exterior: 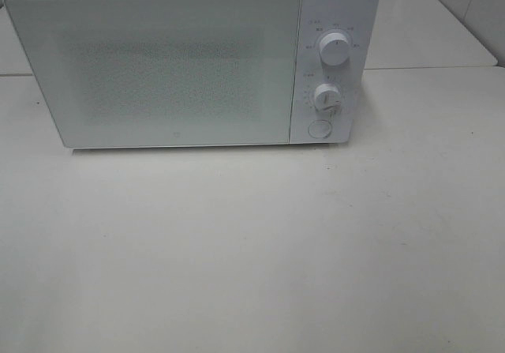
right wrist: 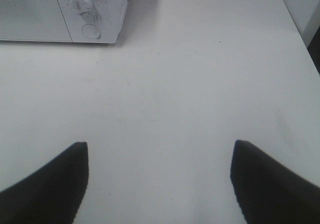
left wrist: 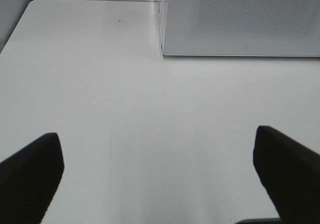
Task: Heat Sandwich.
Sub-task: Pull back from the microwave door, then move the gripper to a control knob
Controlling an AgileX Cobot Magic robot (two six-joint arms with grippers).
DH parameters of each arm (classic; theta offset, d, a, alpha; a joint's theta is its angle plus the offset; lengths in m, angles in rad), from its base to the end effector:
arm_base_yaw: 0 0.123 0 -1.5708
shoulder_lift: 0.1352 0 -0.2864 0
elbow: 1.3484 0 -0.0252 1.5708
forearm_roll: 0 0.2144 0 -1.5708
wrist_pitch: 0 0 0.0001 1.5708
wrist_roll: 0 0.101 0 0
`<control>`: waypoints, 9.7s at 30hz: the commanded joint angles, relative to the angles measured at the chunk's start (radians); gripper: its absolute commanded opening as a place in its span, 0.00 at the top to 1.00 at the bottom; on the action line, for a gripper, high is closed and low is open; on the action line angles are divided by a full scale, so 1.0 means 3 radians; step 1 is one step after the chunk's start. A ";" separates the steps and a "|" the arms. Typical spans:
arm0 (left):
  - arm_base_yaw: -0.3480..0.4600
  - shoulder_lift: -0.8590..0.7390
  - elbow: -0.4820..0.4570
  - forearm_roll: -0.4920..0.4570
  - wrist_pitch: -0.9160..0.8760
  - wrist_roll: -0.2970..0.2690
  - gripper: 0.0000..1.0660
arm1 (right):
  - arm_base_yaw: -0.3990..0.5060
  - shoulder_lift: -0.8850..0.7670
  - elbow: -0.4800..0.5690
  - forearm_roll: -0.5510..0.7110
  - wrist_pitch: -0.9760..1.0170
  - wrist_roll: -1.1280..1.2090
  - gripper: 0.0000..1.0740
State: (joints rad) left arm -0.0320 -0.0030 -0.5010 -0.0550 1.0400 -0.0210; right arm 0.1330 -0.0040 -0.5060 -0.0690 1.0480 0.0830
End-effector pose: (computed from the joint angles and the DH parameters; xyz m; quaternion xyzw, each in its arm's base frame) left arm -0.0292 -0.0039 0.2574 0.0055 0.8464 -0.0416 0.5309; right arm -0.0290 -0.0100 0.2579 -0.0199 0.8465 0.0230 0.5315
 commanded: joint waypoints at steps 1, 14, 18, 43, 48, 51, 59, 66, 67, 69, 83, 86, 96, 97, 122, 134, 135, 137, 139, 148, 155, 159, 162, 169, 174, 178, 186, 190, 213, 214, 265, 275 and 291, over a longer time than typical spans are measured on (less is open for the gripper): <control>0.0003 -0.0090 0.0013 -0.0030 -0.0027 -0.0020 0.08 | -0.0020 -0.0087 0.0003 -0.0003 -0.0037 0.0010 0.30; 0.0003 -0.0090 0.0013 -0.0030 -0.0027 -0.0020 0.08 | -0.0020 -0.0087 0.0003 -0.0003 -0.0037 0.0010 0.30; 0.0003 -0.0090 0.0013 -0.0030 -0.0027 -0.0020 0.08 | -0.0020 -0.0087 0.0003 -0.0003 -0.0037 0.0010 0.30; 0.0003 -0.0090 0.0013 -0.0027 -0.0027 -0.0020 0.08 | -0.0020 -0.0047 -0.0133 0.0000 -0.0173 0.0013 0.30; 0.0003 -0.0090 0.0013 -0.0027 -0.0027 -0.0020 0.08 | -0.0020 0.0173 -0.0180 0.0007 -0.0340 0.0013 0.30; 0.0003 -0.0090 0.0013 -0.0030 -0.0027 -0.0020 0.08 | -0.0020 0.0357 -0.0180 0.0007 -0.0490 0.0013 0.30; 0.0003 -0.0090 0.0013 -0.0030 -0.0027 -0.0020 0.08 | -0.0020 0.0887 -0.0180 0.0007 -0.1100 0.0013 0.30; 0.0003 -0.0090 0.0013 -0.0030 -0.0027 -0.0020 0.08 | -0.0020 0.1253 -0.0180 0.0003 -0.1503 0.0017 0.30; 0.0003 -0.0090 0.0013 -0.0030 -0.0027 -0.0020 0.08 | -0.0020 0.1320 -0.0180 0.0000 -0.1573 0.0017 0.30; 0.0003 -0.0090 0.0013 -0.0030 -0.0027 -0.0020 0.08 | -0.0020 0.1513 -0.0180 0.0000 -0.1730 0.0013 0.30; 0.0003 -0.0090 0.0013 -0.0030 -0.0027 -0.0020 0.08 | -0.0020 0.2437 -0.0180 0.0007 -0.2347 0.0010 0.30; 0.0003 -0.0090 0.0013 -0.0030 -0.0027 -0.0020 0.08 | -0.0020 0.2613 -0.0180 0.0007 -0.2473 0.0013 0.30; 0.0003 -0.0090 0.0013 -0.0030 -0.0027 -0.0020 0.08 | -0.0020 0.3137 -0.0180 0.0003 -0.3077 0.0113 0.30; 0.0003 -0.0090 0.0013 -0.0030 -0.0027 -0.0020 0.08 | -0.0020 0.3183 -0.0180 0.0000 -0.3157 0.0113 0.30; 0.0003 -0.0090 0.0013 -0.0030 -0.0027 -0.0020 0.08 | -0.0010 0.4300 0.0477 0.0273 -0.5597 -0.0130 0.30; 0.0003 -0.0090 0.0013 -0.0030 -0.0027 -0.0020 0.08 | 0.0627 0.4853 0.0583 0.1107 -0.6323 -0.0710 0.30; 0.0003 -0.0090 0.0013 -0.0030 -0.0027 -0.0020 0.08 | 0.0707 0.4927 0.0583 0.1210 -0.6423 -0.0787 0.30; 0.0003 -0.0090 0.0013 -0.0030 -0.0027 -0.0020 0.08 | 0.0920 0.5123 0.0583 0.1480 -0.6720 -0.0887 0.30; 0.0003 -0.0090 0.0013 -0.0030 -0.0027 -0.0020 0.08 | 0.0980 0.5173 0.0583 0.1563 -0.6790 -0.0883 0.30; 0.0003 -0.0090 0.0013 -0.0030 -0.0027 -0.0020 0.08 | 0.1533 0.5617 0.0490 0.2317 -0.7390 -0.0883 0.30; 0.0003 -0.0090 0.0013 -0.0030 -0.0027 -0.0020 0.08 | 0.1573 0.5953 0.0223 0.2353 -0.7503 -0.0880 0.30; 0.0003 -0.0090 0.0013 -0.0030 -0.0027 -0.0020 0.08 | 0.1573 0.6120 0.0100 0.2353 -0.7523 -0.0880 0.30; 0.0003 -0.0090 0.0013 -0.0030 -0.0027 -0.0020 0.08 | 0.1573 0.6233 0.0030 0.2353 -0.7653 -0.0880 0.30; 0.0003 -0.0090 0.0013 -0.0030 -0.0027 -0.0020 0.08 | 0.1570 0.6433 -0.0163 0.2353 -0.7750 -0.0880 0.30; 0.0003 -0.0090 0.0013 -0.0030 -0.0027 -0.0020 0.08 | 0.1567 0.6593 -0.0350 0.2340 -0.7747 -0.0890 0.30; 0.0003 -0.0090 0.0013 -0.0030 -0.0027 -0.0020 0.08 | 0.1530 0.6697 -0.0483 0.2330 -0.7720 -0.0893 0.30; 0.0003 -0.0090 0.0013 -0.0030 -0.0027 -0.0020 0.08 | 0.1530 0.6910 -0.0750 0.2327 -0.7693 -0.0893 0.30; 0.0003 -0.0090 0.0013 -0.0030 -0.0027 -0.0020 0.08 | 0.1527 0.6970 -0.0843 0.2327 -0.7650 -0.0940 0.30; 0.0003 -0.0090 0.0013 -0.0030 -0.0027 -0.0020 0.08 | 0.1503 0.6960 -0.0913 0.2187 -0.7547 -0.1043 0.32; 0.0003 -0.0090 0.0013 -0.0030 -0.0027 -0.0020 0.08 | 0.1503 0.6960 -0.0913 0.2187 -0.7547 -0.1043 0.32; 0.0003 -0.0090 0.0013 -0.0030 -0.0027 -0.0020 0.08 | 0.1583 0.6883 -0.0850 0.2327 -0.7487 -0.0833 0.99; 0.0003 -0.0090 0.0013 -0.0030 -0.0027 -0.0020 0.08 | 0.1580 0.6883 -0.0850 0.2330 -0.7550 0.0353 0.97; 0.0003 -0.0090 0.0013 -0.0030 -0.0027 -0.0020 0.08 | 0.1573 0.6893 -0.0850 0.2350 -0.7647 0.2377 0.97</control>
State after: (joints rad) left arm -0.0320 -0.0030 -0.5010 -0.0550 1.0400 -0.0220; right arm 0.6060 2.0700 -0.7570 0.6400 -1.1970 0.6790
